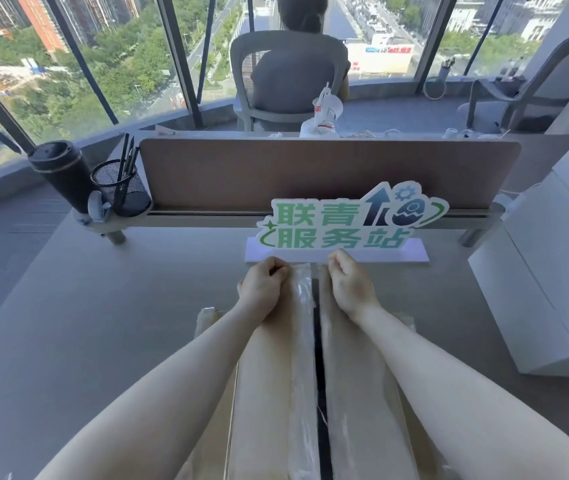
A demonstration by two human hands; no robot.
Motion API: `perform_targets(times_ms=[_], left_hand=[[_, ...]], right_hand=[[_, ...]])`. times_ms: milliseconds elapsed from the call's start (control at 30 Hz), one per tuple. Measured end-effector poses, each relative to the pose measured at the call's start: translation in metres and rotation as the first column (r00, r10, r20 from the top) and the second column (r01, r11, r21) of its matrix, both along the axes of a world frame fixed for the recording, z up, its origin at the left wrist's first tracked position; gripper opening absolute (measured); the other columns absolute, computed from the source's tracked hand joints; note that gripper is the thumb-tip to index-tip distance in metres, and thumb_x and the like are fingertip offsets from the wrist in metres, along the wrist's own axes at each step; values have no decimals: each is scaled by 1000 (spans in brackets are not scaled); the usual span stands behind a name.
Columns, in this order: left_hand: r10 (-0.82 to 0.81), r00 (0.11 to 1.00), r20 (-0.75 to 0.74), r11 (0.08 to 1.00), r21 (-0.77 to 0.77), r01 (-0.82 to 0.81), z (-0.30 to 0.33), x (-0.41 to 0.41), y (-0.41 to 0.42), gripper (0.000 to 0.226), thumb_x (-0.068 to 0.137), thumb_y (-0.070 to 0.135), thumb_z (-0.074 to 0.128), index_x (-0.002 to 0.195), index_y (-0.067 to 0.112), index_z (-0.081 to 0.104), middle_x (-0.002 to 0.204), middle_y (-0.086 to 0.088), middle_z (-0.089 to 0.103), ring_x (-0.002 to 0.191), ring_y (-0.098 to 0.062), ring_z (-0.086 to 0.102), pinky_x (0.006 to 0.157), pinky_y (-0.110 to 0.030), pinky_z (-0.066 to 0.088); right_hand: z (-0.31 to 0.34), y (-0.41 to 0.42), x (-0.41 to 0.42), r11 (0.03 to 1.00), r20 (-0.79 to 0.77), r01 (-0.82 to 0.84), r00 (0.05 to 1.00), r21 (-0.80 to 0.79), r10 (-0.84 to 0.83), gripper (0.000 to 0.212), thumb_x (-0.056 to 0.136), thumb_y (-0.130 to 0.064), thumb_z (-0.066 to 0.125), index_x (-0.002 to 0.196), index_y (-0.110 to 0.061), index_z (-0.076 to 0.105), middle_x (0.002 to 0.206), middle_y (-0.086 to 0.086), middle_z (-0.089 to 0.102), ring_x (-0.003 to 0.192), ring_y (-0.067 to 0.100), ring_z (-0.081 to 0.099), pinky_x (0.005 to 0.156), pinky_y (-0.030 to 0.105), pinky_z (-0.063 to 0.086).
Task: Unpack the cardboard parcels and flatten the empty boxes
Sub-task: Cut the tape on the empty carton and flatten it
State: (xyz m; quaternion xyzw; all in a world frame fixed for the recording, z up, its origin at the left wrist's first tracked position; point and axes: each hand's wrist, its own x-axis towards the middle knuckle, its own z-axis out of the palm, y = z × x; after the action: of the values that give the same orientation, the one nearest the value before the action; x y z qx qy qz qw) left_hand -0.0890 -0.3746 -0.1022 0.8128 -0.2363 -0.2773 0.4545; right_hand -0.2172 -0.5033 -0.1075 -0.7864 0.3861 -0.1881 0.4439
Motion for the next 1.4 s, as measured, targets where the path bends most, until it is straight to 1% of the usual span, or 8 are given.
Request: perform_targets(times_ms=[133,333,633,733,1000,1100,1200,1400], left_hand=[[-62,988,-140,993,-110,46,16,11,13,19,99,22,53,82,21,60,71,5,52,68,-12,43,60,-23,32],[-134,963,-232,975,-203,86,35,18,19,30,104,32,41,84,12,52,81,-6,47,76,-15,45,69,-29,31],[-130,825,-550,880,-448,-159,30,37,43,30,81,31,58,53,18,56,60,-2,52,64,-22,39,62,-31,32],[-216,745,-631,877,-460,-136,26,59,64,61,91,65,41,63,13,56,75,-9,61,68,-24,51,69,-36,38],[-238,970,46,961,159,228,43,90,123,66,76,31,74,137,28,49,144,-5,50,126,-26,51,108,-41,41],[-435,800,414,780,617,104,33,77,129,71,86,29,63,149,40,31,157,1,31,139,-31,32,112,-47,31],[-597,705,383,667,726,171,16,37,125,63,92,27,52,150,41,30,158,9,30,142,-24,32,113,-40,27],[-383,897,221,834,501,232,7,-12,113,75,87,38,50,155,29,18,162,4,20,145,-23,27,110,-38,33]], right_hand=[[17,-23,-10,979,245,60,964,193,-107,33,104,-16,38,71,-18,44,68,-7,44,68,11,41,71,32,33],[37,-25,-32,952,278,-79,960,295,-6,52,89,-58,47,75,-8,49,67,-1,41,63,7,41,70,26,31],[55,-37,-68,949,303,-72,953,308,-26,21,80,-22,44,66,-6,44,67,6,39,65,16,35,66,33,29],[66,-55,-88,966,161,-75,986,249,35,22,93,-4,43,81,-1,62,81,9,58,79,17,50,76,30,38],[50,-81,-156,990,-530,-130,844,-58,80,56,88,-9,63,142,-20,51,139,4,56,127,24,52,98,28,39],[26,-53,-160,993,-565,-109,822,-36,69,62,95,-25,62,151,-18,38,155,5,39,141,24,39,112,32,31],[2,-21,-154,997,-523,-20,850,80,59,63,97,-46,53,148,-12,42,154,6,40,142,24,38,114,34,29],[-5,18,-149,989,-441,-100,887,108,137,85,88,-58,61,152,-10,32,157,6,35,141,21,36,113,32,30]])
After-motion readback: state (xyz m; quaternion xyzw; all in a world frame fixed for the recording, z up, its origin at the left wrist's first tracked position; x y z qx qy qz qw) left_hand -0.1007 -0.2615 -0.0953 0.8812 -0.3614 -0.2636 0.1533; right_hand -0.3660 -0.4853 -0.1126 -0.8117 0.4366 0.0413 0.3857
